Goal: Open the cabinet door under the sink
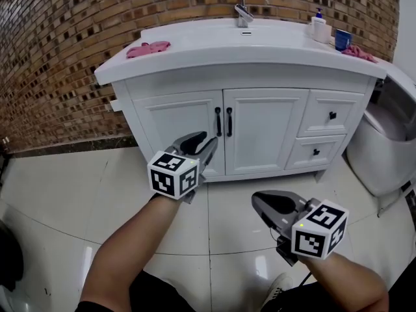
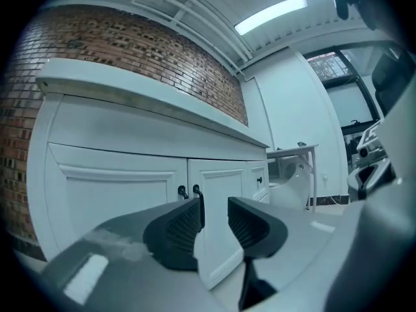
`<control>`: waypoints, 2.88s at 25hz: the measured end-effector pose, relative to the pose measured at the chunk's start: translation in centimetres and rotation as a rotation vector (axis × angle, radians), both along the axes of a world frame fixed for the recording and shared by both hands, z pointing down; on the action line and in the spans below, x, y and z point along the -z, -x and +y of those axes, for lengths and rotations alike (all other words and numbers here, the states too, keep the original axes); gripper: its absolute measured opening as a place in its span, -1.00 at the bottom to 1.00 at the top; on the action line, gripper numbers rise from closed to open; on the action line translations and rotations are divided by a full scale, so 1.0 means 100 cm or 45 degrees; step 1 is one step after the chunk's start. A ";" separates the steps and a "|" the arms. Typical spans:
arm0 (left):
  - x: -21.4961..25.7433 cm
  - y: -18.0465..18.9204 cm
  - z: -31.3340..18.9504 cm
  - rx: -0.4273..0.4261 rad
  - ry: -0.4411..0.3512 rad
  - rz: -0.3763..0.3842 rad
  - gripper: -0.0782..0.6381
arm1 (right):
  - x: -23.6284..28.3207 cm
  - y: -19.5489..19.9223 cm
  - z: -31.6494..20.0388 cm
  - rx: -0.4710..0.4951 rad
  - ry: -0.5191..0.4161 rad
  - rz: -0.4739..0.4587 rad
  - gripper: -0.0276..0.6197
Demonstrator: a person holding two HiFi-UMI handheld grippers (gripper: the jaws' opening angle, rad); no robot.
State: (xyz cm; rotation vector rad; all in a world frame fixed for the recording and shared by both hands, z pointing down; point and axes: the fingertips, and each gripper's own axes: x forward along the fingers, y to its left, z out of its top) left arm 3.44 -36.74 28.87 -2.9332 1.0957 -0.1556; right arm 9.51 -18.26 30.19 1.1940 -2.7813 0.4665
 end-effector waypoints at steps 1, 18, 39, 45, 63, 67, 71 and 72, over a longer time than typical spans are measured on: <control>-0.001 -0.004 -0.006 0.008 0.001 -0.002 -0.38 | 0.001 -0.002 0.000 -0.005 0.002 -0.008 -0.90; -0.032 -0.024 -0.075 0.116 0.072 -0.073 -0.37 | 0.006 -0.024 -0.013 -0.033 0.026 -0.128 -0.90; -0.046 -0.039 -0.108 0.192 0.154 -0.115 -0.64 | 0.009 -0.028 -0.020 -0.028 0.047 -0.192 -0.90; -0.046 -0.036 -0.090 0.168 0.172 -0.106 -0.65 | 0.014 -0.031 -0.019 -0.044 0.026 -0.185 -0.90; -0.050 0.018 0.020 0.005 0.184 -0.126 -0.64 | 0.001 -0.001 -0.004 0.006 0.019 -0.034 -0.90; -0.051 0.032 0.039 -0.014 0.185 -0.148 -0.64 | -0.003 0.004 -0.003 0.017 0.026 -0.015 -0.90; -0.051 0.049 0.055 -0.018 0.191 -0.149 -0.64 | -0.001 0.010 -0.002 0.029 0.012 -0.009 -0.90; -0.052 0.053 0.059 -0.019 0.192 -0.146 -0.64 | 0.000 0.012 -0.003 0.030 0.008 -0.009 -0.90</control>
